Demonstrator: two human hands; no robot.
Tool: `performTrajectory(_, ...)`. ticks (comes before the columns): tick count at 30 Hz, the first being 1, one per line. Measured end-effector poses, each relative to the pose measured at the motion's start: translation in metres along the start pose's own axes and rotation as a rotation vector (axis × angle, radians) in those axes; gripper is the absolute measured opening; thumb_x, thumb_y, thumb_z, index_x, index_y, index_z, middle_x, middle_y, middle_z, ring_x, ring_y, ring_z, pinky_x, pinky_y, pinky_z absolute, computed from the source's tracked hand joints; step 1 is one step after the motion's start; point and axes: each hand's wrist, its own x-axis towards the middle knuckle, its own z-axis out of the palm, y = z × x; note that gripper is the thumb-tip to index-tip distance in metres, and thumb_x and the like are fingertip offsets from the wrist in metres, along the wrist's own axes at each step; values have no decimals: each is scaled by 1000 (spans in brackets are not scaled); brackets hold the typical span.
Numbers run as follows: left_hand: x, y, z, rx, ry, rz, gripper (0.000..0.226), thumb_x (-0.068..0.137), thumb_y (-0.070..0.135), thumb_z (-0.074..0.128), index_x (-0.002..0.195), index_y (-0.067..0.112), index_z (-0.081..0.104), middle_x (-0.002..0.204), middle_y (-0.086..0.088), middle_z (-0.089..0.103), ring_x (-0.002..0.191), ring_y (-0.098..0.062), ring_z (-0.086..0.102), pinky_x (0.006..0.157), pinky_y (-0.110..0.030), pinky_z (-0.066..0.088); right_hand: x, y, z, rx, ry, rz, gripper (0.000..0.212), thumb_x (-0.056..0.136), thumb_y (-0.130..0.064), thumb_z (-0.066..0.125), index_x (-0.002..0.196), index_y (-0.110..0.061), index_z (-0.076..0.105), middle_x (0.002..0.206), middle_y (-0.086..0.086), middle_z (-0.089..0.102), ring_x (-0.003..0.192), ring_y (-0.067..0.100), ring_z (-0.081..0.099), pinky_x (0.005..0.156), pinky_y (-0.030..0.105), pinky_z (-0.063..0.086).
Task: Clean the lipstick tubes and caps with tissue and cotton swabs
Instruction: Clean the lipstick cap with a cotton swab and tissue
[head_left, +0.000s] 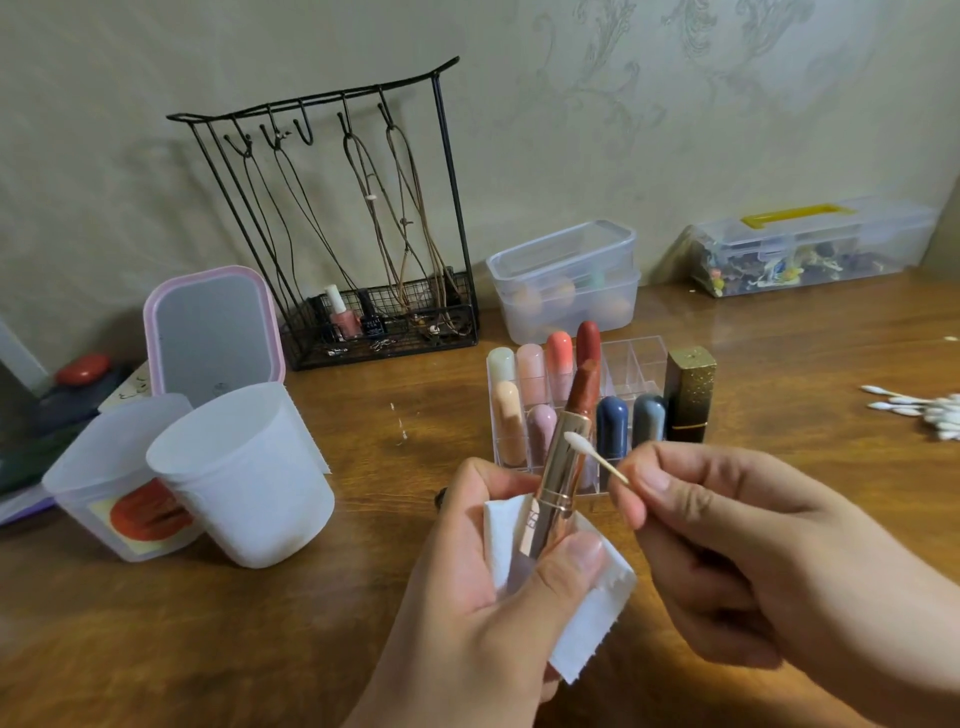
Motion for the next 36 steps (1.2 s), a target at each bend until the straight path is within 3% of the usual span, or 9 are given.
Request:
performTrajectory(3, -1, 0, 1, 25, 14, 25, 31, 52, 52, 73, 77, 48, 56, 68, 12, 64, 55, -5, 63, 52, -23, 48, -1, 2, 2, -168, 94, -120, 29, 83, -47, 60, 69, -22, 62, 45, -2, 31, 36, 12, 23, 38, 15, 25)
performTrajectory(5, 0, -3, 0, 92, 14, 106, 36, 51, 53, 73, 81, 48, 55, 70, 12, 64, 61, -6, 63, 60, -27, 50, -4, 9, 1, -566, 242, -354, 28, 83, -56, 56, 80, -29, 65, 46, 4, 38, 38, 12, 29, 39, 21, 24)
performTrajectory(8, 1, -11, -2, 149, 43, 157, 44, 47, 59, 67, 86, 45, 54, 77, 12, 64, 71, -6, 62, 71, -34, 52, -5, 14, 1, -1058, 425, -629, 14, 89, -47, 52, 82, -37, 57, 49, -4, 41, 37, 6, 29, 37, 22, 29)
performTrajectory(12, 1, -11, 2, 76, 28, 83, 37, 58, 40, 83, 85, 39, 58, 85, 6, 69, 75, -10, 68, 71, -37, 58, -8, 13, 3, -1234, 400, -713, 10, 87, -38, 62, 82, -30, 63, 47, -9, 37, 42, 9, 31, 36, 20, 34)
performTrajectory(14, 1, -11, 2, 109, 49, 88, 33, 71, 25, 83, 81, 40, 56, 82, 9, 68, 66, -6, 68, 61, -28, 58, -10, 12, 3, -1281, 451, -729, 9, 85, -33, 65, 79, -27, 66, 45, -10, 39, 41, 10, 34, 37, 22, 35)
performTrajectory(17, 1, -12, 3, 196, 92, 174, 33, 71, 32, 79, 84, 45, 51, 84, 14, 67, 66, -2, 66, 57, -20, 55, -12, 11, 6, -1293, 455, -743, 10, 84, -31, 65, 76, -26, 66, 45, -11, 39, 40, 10, 33, 36, 23, 35)
performTrajectory(22, 2, -18, 2, 314, 130, 229, 39, 72, 32, 80, 89, 48, 49, 91, 15, 66, 75, -4, 66, 66, -32, 59, -12, 11, 10, -1259, 467, -717, 15, 85, -34, 61, 74, -26, 62, 44, -11, 34, 39, 9, 31, 34, 22, 34)
performTrajectory(29, -1, -20, 4, 535, 197, 347, 54, 74, 22, 81, 92, 52, 39, 101, 48, 49, 92, 21, 52, 64, -2, 44, -11, 11, 11, -1219, 458, -701, 16, 85, -35, 62, 72, -27, 58, 43, -15, 30, 37, 1, 27, 34, 14, 32)
performTrajectory(36, -2, -19, 3, 665, 234, 415, 50, 76, 34, 77, 97, 54, 36, 105, 44, 49, 94, 16, 53, 72, -8, 47, -13, 14, 12, -1262, 472, -712, 17, 84, -37, 59, 70, -27, 58, 44, -12, 32, 39, 5, 26, 34, 19, 34)
